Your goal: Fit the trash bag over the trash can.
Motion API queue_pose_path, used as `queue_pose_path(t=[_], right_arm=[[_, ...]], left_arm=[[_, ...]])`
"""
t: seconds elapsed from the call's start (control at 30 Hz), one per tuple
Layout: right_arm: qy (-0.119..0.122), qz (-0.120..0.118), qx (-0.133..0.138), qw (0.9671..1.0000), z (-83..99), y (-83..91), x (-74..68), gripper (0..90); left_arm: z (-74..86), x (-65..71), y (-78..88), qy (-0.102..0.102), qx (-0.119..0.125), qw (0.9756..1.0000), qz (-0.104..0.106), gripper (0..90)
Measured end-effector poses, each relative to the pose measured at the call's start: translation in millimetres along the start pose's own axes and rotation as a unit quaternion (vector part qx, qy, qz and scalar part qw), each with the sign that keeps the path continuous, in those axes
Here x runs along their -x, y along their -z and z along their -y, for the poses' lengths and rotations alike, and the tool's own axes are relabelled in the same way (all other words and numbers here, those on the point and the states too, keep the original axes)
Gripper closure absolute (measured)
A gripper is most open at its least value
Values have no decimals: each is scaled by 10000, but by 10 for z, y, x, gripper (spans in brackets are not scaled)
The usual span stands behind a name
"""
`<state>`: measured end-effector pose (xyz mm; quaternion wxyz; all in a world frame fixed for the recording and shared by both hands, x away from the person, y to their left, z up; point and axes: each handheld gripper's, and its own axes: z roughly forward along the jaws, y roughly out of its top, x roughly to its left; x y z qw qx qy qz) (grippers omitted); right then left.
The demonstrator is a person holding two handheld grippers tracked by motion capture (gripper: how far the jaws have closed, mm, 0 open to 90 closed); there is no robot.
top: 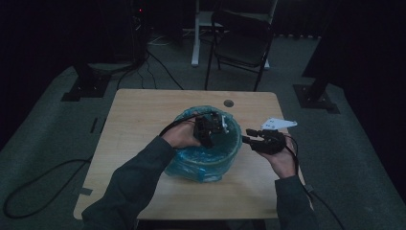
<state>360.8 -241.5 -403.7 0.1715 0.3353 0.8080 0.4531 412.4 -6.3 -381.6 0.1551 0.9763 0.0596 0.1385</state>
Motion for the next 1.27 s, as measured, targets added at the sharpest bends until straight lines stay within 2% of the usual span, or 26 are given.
queue_pose_path(t=[0.03,0.1,0.17,0.2,0.23,0.27,0.37,0.43,0.53,0.57,0.6,0.67,0.73,0.77,0.8,0.83,0.9,0.97,1.07,1.2,1.23,1.27], right_arm=[[-4,5,4,10000,3,4,3,603],[-18,5,2,10000,8,4,7,602],[-14,3,2,10000,11,5,6,600],[-14,3,2,10000,11,5,6,600],[-11,1,5,10000,11,7,6,600],[-14,7,13,10000,11,16,2,599],[-21,15,24,10000,14,30,6,600],[-25,26,24,10000,18,31,6,599],[-7,23,22,10000,16,28,2,598],[-7,23,22,10000,16,28,2,598],[-8,22,22,10000,15,27,1,598],[-1,19,19,10000,16,26,2,597],[-2,25,16,10000,18,27,7,598],[-2,25,16,10000,18,27,7,598],[-7,27,23,10000,19,28,7,597],[-9,32,27,10000,19,32,8,596],[-11,31,28,10000,18,34,7,596],[-6,23,27,10000,18,34,4,594],[-4,24,29,10000,18,35,6,593],[-11,24,24,10000,20,32,9,593],[-7,24,19,10000,21,30,9,593],[-12,22,12,10000,23,28,10,593]], left_arm=[[23,-15,72,90,260,9996,-26,525],[51,-30,166,201,561,9982,-58,526],[85,-41,252,288,772,9965,-149,531],[85,-41,252,288,772,9965,-149,531],[143,-37,324,423,1008,9938,-207,531],[182,-33,353,480,1127,9923,-193,540],[301,-19,434,597,1384,9880,-332,543],[396,-33,510,753,1682,9817,-478,543],[523,-63,605,986,2064,9718,-571,543],[523,-63,605,986,2064,9718,-571,543],[604,-75,650,1129,2254,9655,-650,543],[676,-90,694,1231,2388,9606,-717,543],[748,-95,742,1354,2577,9531,-825,543],[748,-95,742,1354,2577,9531,-825,543],[824,-96,777,1468,2760,9456,-897,543],[853,-96,784,1501,2803,9435,-938,543],[908,-109,791,1568,2848,9408,-957,543],[953,-124,792,1613,2833,9404,-970,543],[1003,-138,793,1677,2860,9383,-980,543],[1037,-145,785,1687,2843,9385,-995,543],[1055,-148,779,1720,2861,9372,-1011,543],[1065,-152,780,1729,2851,9373,-1012,542]])
